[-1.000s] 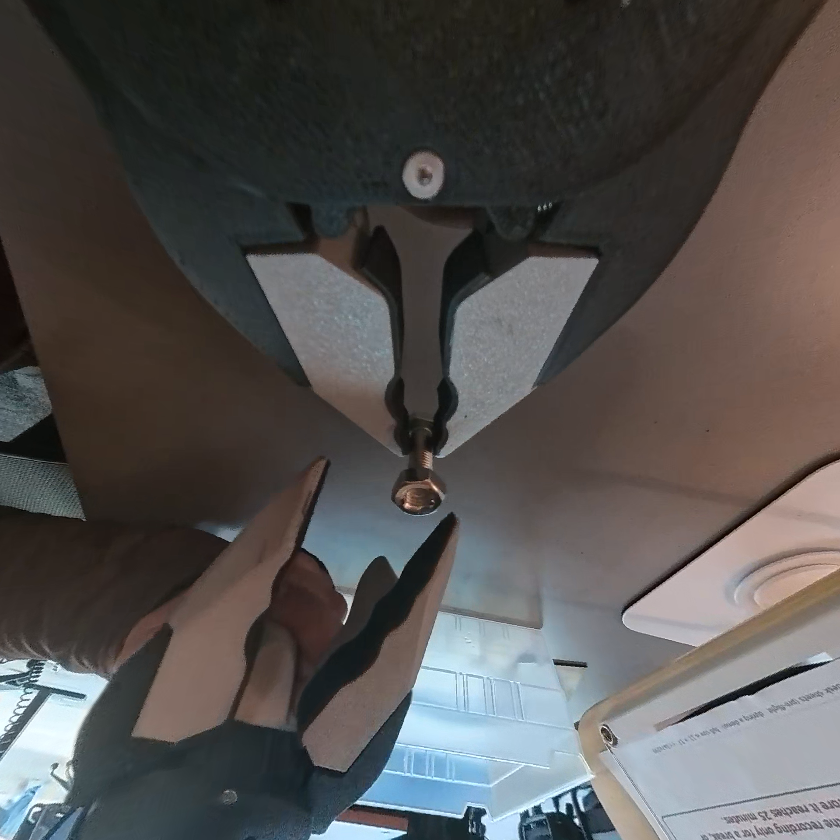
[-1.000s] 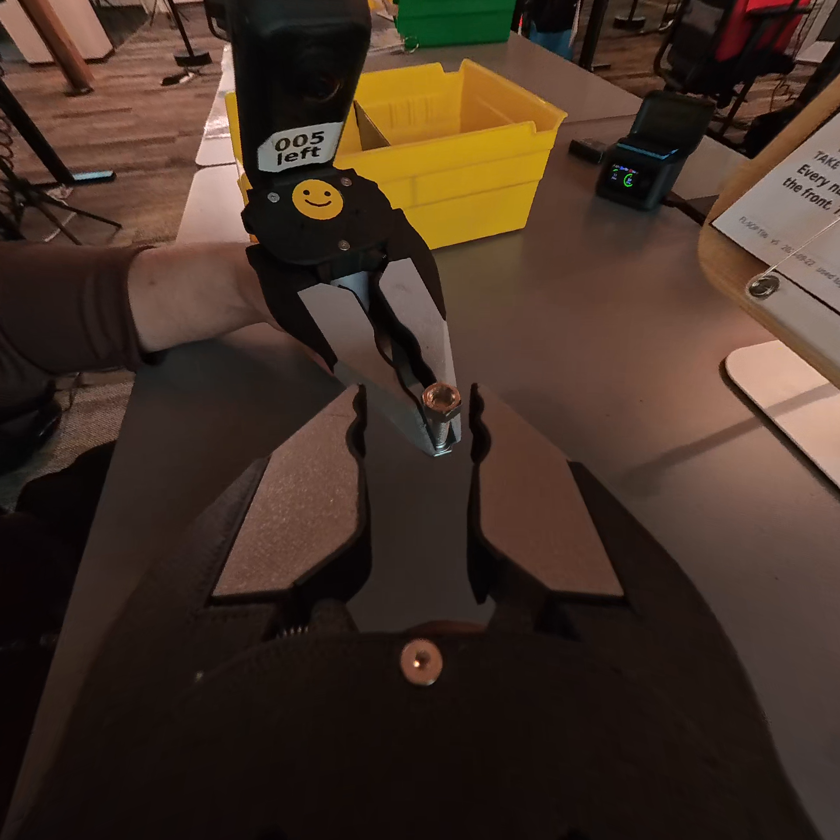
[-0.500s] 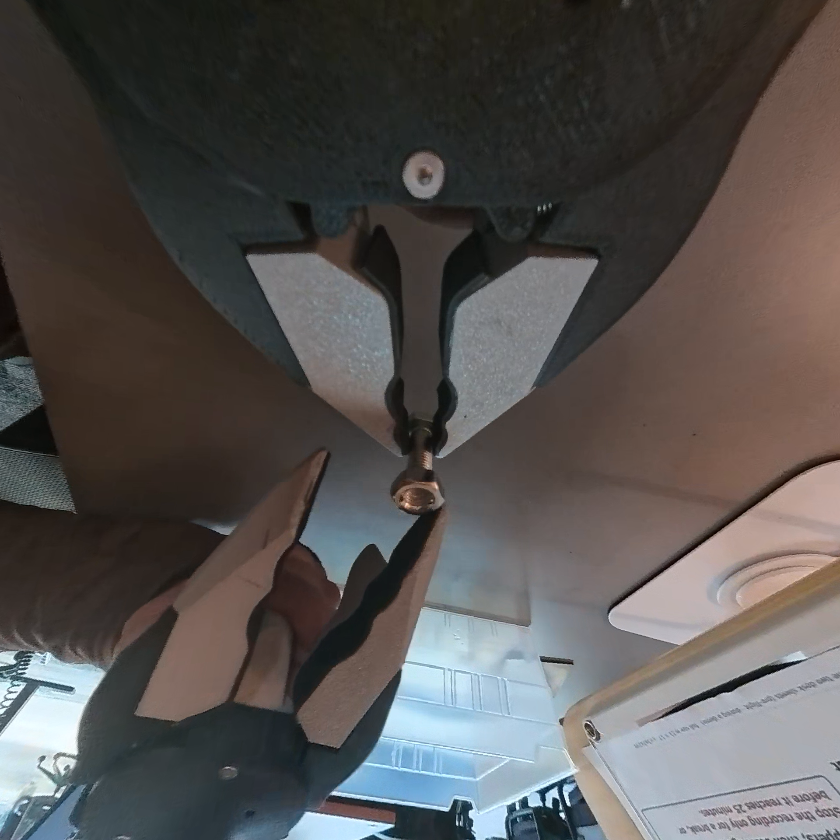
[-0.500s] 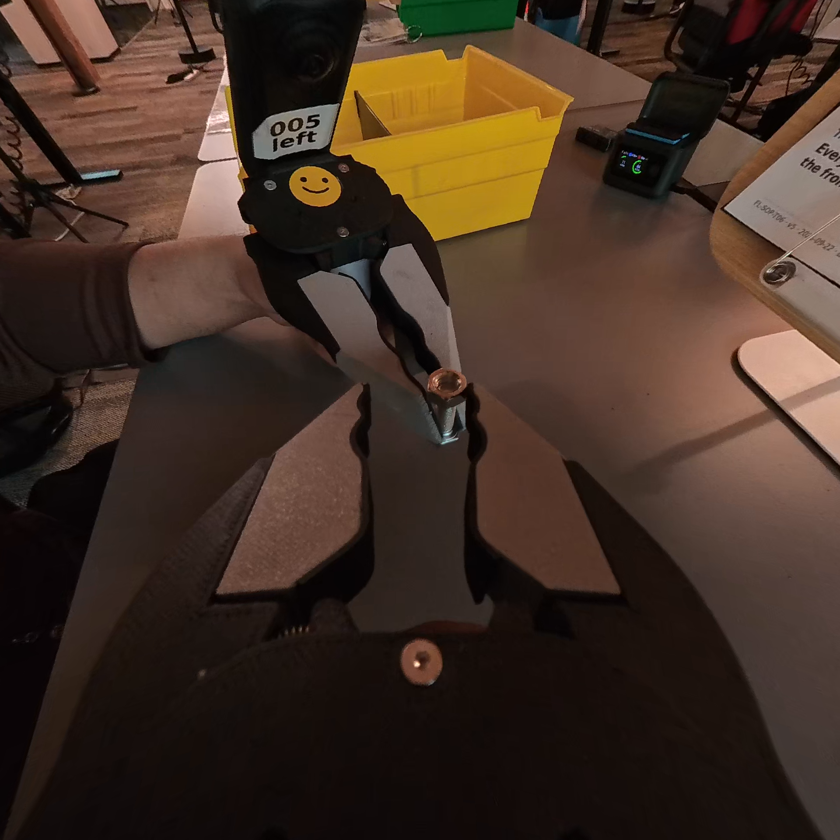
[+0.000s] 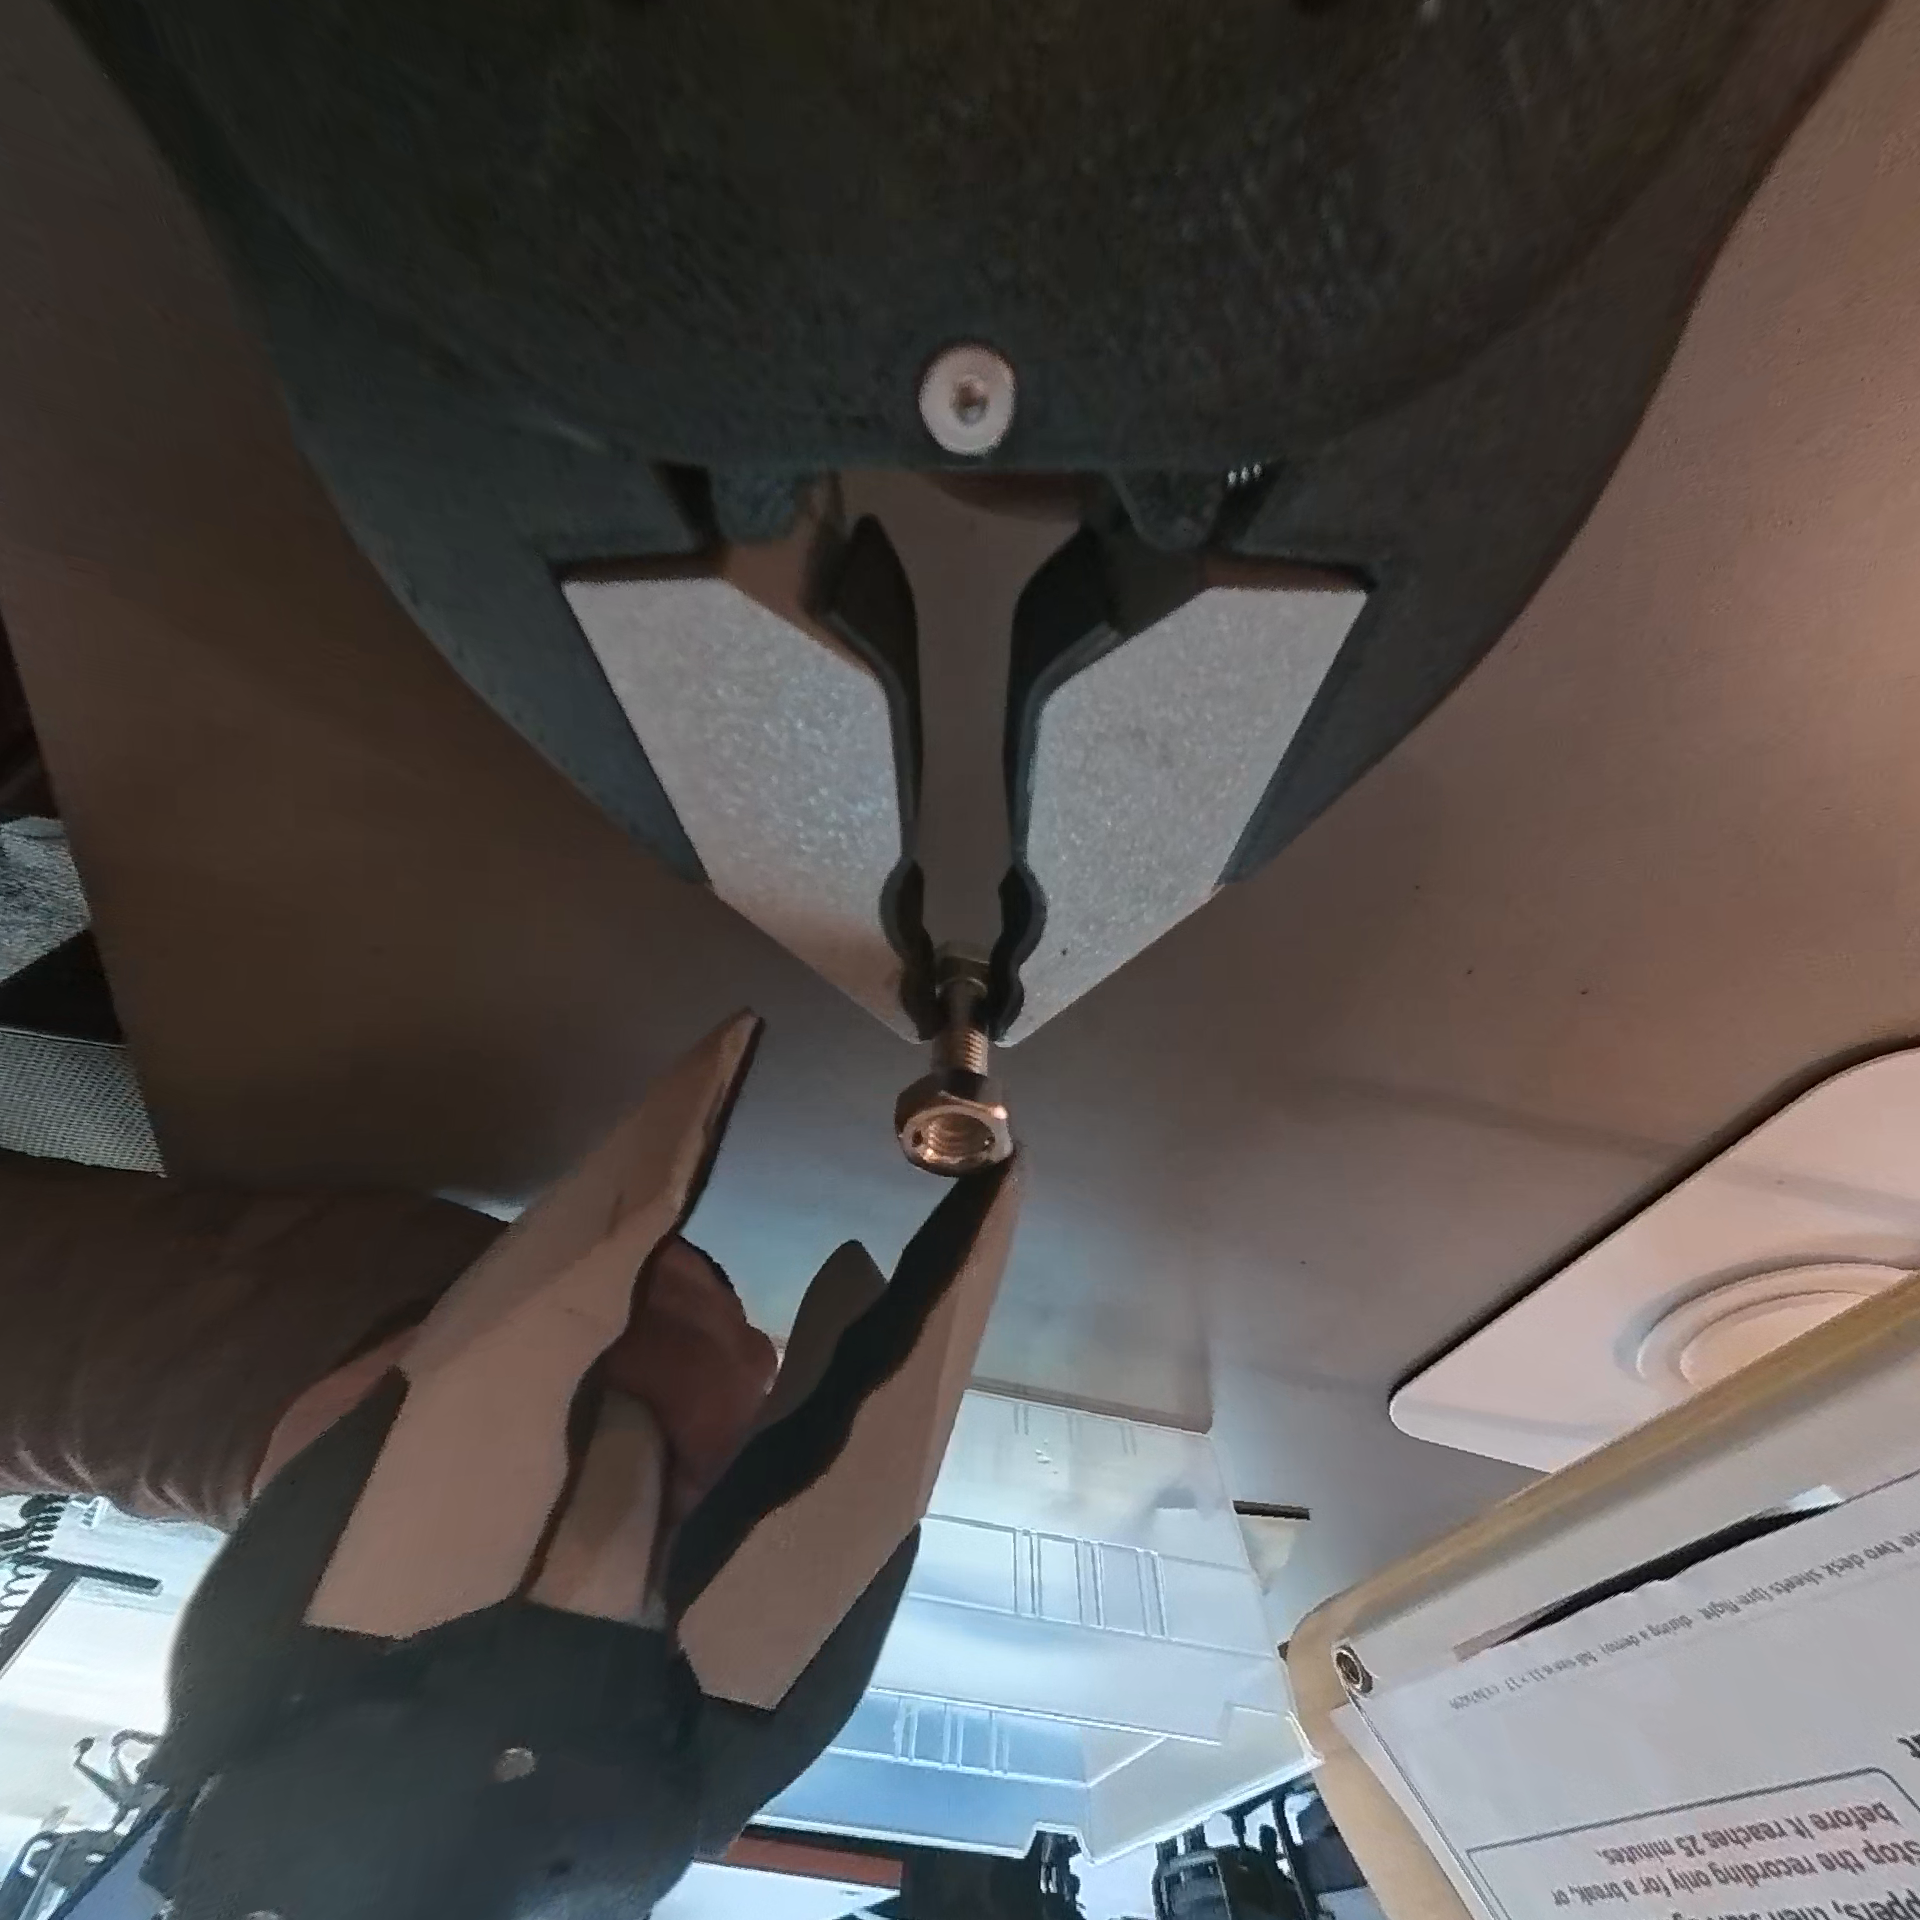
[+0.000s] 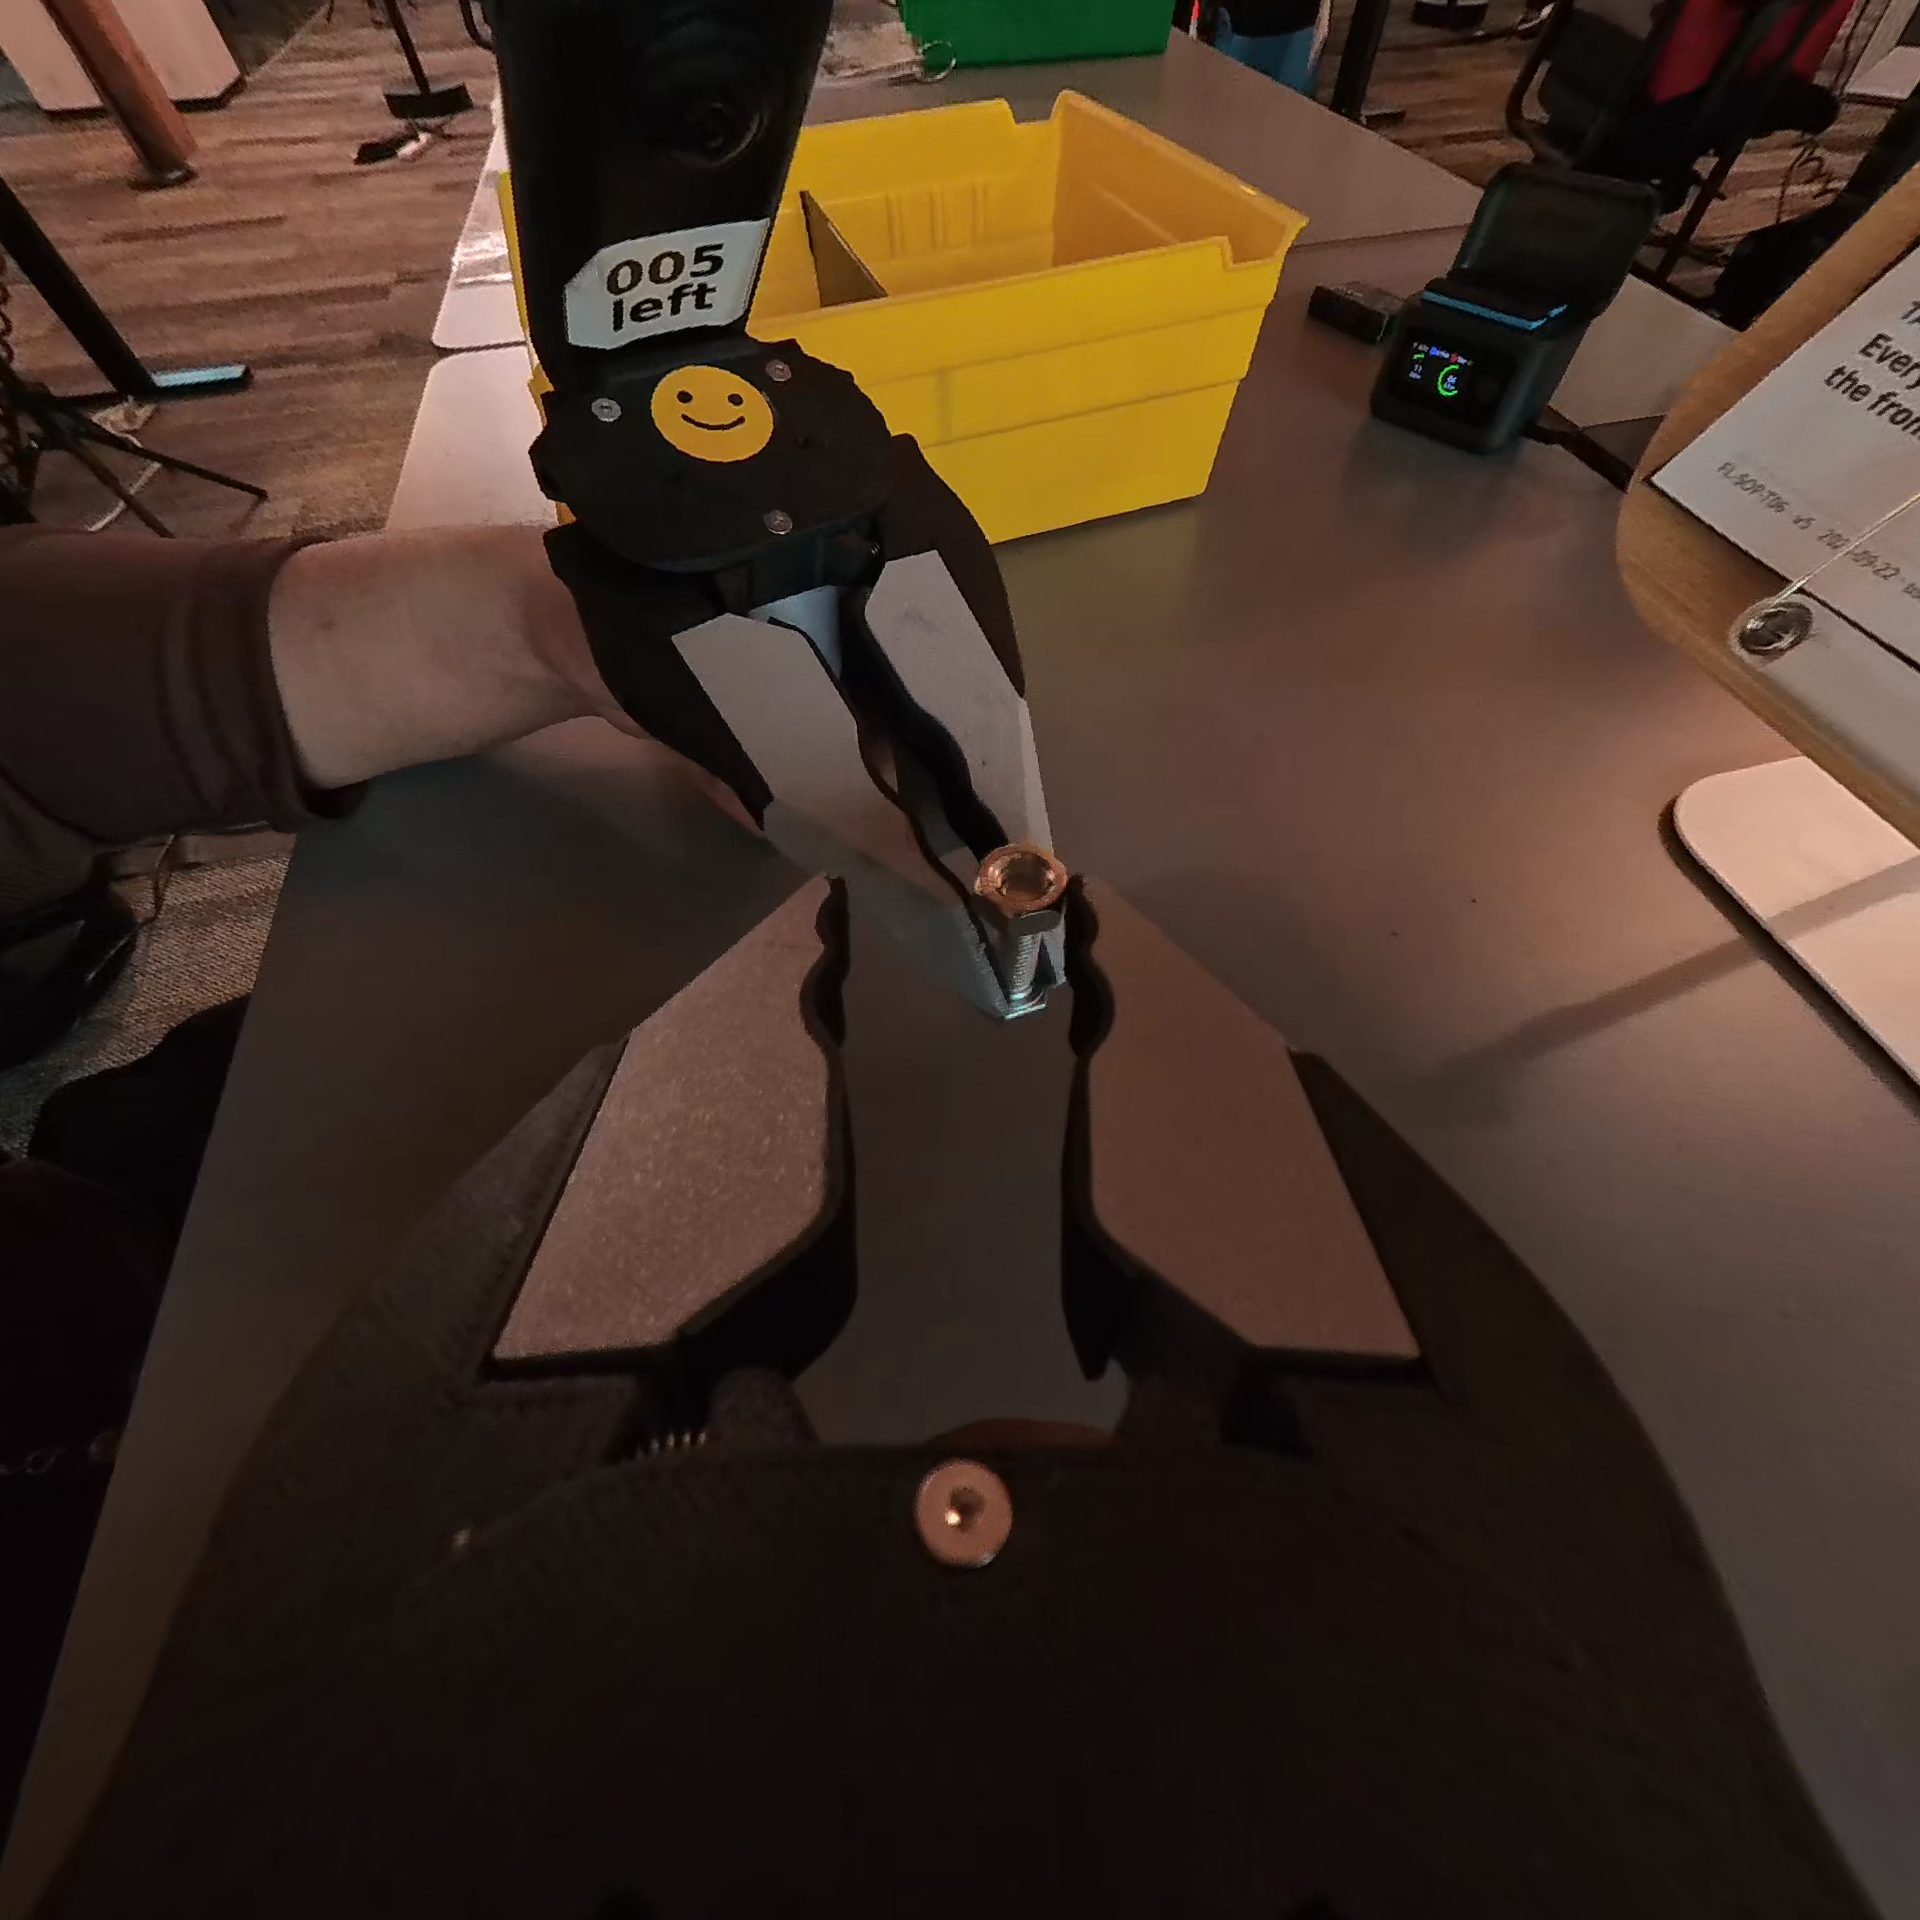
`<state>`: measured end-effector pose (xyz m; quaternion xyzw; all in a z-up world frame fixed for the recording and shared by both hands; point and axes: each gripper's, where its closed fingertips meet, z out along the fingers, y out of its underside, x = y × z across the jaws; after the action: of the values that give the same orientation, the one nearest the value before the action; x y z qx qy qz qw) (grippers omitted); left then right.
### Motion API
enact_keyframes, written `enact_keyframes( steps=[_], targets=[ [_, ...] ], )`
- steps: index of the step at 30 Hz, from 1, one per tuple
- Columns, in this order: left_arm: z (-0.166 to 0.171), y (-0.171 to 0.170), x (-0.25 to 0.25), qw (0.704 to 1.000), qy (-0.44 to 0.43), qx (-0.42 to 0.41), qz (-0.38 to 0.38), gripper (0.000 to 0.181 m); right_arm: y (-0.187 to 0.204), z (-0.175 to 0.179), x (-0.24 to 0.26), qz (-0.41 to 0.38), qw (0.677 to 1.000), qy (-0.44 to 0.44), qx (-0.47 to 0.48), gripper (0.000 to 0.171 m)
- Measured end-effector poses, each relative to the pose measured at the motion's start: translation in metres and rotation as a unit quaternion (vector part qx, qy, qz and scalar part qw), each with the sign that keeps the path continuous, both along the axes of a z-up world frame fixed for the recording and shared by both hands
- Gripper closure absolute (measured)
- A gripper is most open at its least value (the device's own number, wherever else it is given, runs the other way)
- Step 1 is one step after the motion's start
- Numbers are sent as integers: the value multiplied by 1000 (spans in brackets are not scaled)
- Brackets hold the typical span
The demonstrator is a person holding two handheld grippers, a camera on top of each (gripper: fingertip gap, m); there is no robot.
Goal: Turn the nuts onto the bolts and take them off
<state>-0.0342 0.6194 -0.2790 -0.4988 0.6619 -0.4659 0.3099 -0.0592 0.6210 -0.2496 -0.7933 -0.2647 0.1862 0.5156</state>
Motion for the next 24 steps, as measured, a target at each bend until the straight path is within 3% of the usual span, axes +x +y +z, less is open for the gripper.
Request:
enact_keyframes(
  steps=[10,20,24],
  targets=[
    [3,14,0,999,-4,-13,29,173,0,2,5,-9,1000,-11,5,135],
    [6,-5,-1,1000,-13,-19,-16,174,0,-1,-2,0,1000,-6,1,132],
    [7,15,-1,999,-10,-28,29,174,-1,0,-2,2,1000,-17,5,138]
  ],
)
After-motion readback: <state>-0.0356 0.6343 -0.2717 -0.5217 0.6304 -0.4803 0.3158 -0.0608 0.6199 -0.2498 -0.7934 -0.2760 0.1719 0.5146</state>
